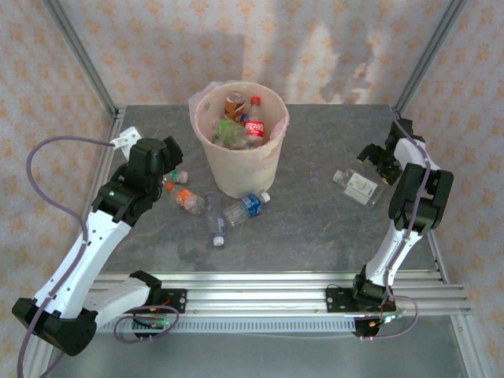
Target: Put the plastic bottles in the bin
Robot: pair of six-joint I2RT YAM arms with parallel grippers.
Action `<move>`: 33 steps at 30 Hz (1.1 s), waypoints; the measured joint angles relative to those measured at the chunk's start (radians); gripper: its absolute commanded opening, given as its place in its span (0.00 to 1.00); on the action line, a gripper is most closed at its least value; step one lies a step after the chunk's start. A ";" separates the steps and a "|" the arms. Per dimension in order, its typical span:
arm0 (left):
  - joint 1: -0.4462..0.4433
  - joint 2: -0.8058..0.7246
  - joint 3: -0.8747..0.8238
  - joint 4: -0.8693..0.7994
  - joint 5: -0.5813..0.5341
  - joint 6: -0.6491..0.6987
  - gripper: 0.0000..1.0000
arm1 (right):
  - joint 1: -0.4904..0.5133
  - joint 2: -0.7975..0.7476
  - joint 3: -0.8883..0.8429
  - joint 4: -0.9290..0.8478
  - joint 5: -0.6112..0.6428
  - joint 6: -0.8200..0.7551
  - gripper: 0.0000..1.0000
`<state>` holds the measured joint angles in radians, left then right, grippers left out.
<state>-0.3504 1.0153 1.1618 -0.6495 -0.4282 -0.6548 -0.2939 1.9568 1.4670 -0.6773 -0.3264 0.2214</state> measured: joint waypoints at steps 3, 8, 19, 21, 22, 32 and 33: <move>0.000 0.000 -0.008 -0.016 -0.002 0.000 1.00 | 0.000 -0.002 -0.036 0.015 -0.016 0.022 0.96; 0.000 -0.001 -0.011 -0.024 -0.012 0.000 1.00 | 0.000 -0.025 -0.130 0.025 -0.052 0.065 0.94; 0.000 -0.001 -0.035 -0.039 -0.026 0.000 1.00 | 0.015 -0.212 -0.388 0.113 -0.153 0.198 0.91; 0.000 0.000 -0.047 -0.040 -0.026 0.000 1.00 | 0.036 -0.247 -0.445 0.128 -0.153 0.223 0.91; 0.000 0.000 -0.055 -0.041 -0.026 -0.001 1.00 | 0.051 -0.267 -0.472 0.138 -0.148 0.232 0.91; 0.009 -0.001 -0.114 -0.043 -0.026 -0.019 1.00 | 0.218 -0.517 -0.669 0.171 -0.114 0.376 0.92; 0.010 -0.001 -0.114 -0.043 -0.026 -0.021 1.00 | 0.224 -0.548 -0.685 0.170 -0.107 0.391 0.92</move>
<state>-0.3401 1.0145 1.0477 -0.6926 -0.4541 -0.6762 -0.0696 1.4086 0.7822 -0.5072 -0.4332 0.6121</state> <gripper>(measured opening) 0.999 0.917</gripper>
